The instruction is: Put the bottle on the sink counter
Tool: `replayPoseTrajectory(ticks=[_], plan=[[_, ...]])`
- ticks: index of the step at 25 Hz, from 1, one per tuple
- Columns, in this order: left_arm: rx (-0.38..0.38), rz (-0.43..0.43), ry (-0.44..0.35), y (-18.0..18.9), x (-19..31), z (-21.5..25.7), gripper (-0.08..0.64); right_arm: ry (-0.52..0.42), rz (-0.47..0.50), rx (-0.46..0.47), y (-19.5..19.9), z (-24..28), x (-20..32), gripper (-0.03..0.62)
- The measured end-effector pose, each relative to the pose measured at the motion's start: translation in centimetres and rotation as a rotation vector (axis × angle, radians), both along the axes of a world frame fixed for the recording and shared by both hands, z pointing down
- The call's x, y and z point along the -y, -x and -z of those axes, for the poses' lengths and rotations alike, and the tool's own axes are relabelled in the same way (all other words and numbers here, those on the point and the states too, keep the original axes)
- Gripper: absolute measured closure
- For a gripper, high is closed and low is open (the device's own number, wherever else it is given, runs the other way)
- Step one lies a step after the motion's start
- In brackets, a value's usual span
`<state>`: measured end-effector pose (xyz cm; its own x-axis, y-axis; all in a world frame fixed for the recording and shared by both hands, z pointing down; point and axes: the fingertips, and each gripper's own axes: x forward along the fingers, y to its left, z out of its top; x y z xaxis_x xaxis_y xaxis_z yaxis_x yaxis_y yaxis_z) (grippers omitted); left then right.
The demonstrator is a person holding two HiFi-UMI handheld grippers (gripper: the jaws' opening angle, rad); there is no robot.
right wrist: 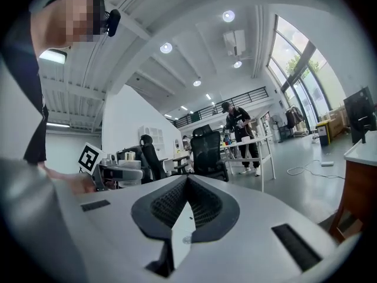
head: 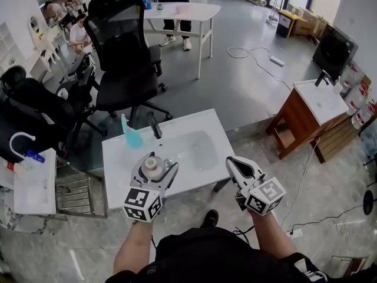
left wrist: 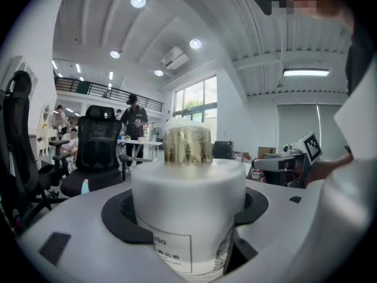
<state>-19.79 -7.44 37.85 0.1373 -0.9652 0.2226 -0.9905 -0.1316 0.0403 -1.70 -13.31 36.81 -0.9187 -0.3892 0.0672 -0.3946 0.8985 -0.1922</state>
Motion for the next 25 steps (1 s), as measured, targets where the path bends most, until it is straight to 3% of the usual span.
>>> replayPoseTrajectory(ticks=[8,25], plan=[[0.003,0.011,0.004,-3.4,5.1,0.1,0.222,0.006,0.032,0.028,-2.1,0.0,4.6,0.578],[-0.026,-0.189,0.039,-8.2,13.4,-5.1,0.222,0.07,-0.121,-0.06,-6.0,-5.0,9.3,0.578]])
